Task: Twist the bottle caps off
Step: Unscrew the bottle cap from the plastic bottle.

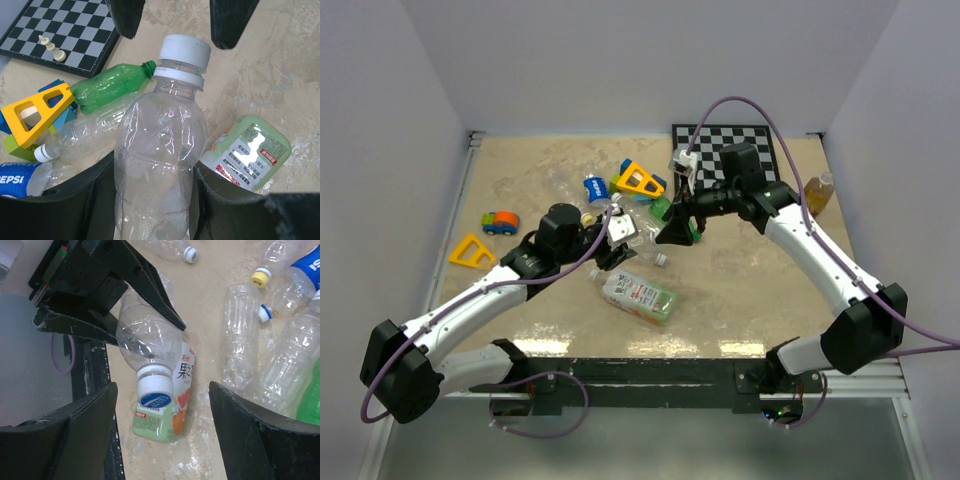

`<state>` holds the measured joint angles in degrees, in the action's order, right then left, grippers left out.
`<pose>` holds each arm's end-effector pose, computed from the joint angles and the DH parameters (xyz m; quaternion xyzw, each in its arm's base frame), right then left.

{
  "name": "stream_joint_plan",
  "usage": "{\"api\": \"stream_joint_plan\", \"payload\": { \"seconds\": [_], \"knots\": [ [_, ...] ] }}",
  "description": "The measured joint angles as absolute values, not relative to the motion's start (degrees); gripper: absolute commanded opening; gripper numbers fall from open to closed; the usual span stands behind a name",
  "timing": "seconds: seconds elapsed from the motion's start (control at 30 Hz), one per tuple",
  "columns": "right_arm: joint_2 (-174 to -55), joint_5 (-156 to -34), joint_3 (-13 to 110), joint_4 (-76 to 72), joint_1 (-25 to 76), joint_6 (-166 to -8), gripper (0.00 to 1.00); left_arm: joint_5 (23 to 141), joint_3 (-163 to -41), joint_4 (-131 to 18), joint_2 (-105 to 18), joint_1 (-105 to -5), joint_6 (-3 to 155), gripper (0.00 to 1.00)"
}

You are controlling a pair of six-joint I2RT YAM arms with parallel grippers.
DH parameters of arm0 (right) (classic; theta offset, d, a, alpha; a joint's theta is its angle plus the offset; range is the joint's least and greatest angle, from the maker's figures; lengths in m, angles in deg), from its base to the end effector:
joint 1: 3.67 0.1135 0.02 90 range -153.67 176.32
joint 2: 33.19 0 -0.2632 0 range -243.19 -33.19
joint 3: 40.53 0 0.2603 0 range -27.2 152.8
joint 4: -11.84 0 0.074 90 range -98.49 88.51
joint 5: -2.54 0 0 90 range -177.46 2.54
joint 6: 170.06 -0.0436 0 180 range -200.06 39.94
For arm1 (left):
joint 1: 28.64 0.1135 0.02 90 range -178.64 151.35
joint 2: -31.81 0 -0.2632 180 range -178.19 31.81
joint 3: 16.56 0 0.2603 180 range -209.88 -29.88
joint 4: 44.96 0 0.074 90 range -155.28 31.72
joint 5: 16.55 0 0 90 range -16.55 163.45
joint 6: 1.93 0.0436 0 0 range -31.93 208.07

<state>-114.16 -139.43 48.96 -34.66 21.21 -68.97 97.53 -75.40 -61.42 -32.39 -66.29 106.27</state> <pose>0.2719 0.1639 0.3499 -0.4322 0.7091 0.4382 0.3441 0.2031 -0.1792 0.2838 0.4826 0.6609 -0.2629 0.5111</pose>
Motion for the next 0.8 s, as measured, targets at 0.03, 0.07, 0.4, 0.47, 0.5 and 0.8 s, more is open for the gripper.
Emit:
{"api": "stream_joint_plan", "payload": {
  "seconds": [0.03, 0.07, 0.4, 0.47, 0.5, 0.8],
  "knots": [
    [-114.36, -139.45, 48.96, -34.63, 21.78, -69.18, 0.76, 97.53, -75.40, -61.42, -32.37, -66.29, 106.27, 0.00],
    [-114.53, -139.45, 48.96, -34.66, 22.13, -69.25, 0.75, 97.51, -75.40, -61.42, -32.37, -66.29, 106.27, 0.00],
    [-116.52, -138.99, 48.94, -35.01, 23.33, -69.58, 0.53, 97.48, -75.40, -61.42, -32.37, -66.29, 106.27, 0.00],
    [-116.61, -138.95, 48.94, -35.36, 23.33, -69.32, 0.45, 97.48, -75.40, -61.42, -32.37, -66.29, 106.27, 0.00],
    [-116.65, -138.95, 48.94, -35.57, 23.33, -69.07, 0.37, 97.46, -75.40, -61.42, -32.37, -66.29, 106.27, 0.00],
    [-117.33, -139.56, 50.49, -41.85, 23.88, -59.37, 0.00, 97.31, -75.40, -62.69, -32.35, -66.64, 106.70, 0.00]
  ]
}}
